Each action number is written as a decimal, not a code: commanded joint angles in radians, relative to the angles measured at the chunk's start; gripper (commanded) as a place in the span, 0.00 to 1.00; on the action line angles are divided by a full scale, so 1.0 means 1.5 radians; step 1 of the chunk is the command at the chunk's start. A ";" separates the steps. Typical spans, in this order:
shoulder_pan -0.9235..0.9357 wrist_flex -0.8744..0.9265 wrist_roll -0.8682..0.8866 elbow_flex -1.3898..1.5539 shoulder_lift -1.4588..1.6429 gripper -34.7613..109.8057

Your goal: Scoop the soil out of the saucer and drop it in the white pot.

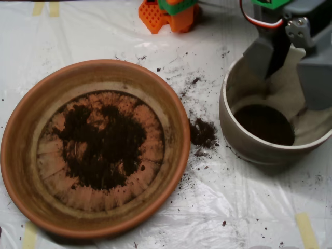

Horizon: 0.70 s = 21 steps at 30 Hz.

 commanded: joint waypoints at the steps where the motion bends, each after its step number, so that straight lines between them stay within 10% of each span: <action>1: -0.002 0.001 0.003 -0.052 0.021 0.42; 21: 0.326 -0.140 0.092 0.235 0.383 0.50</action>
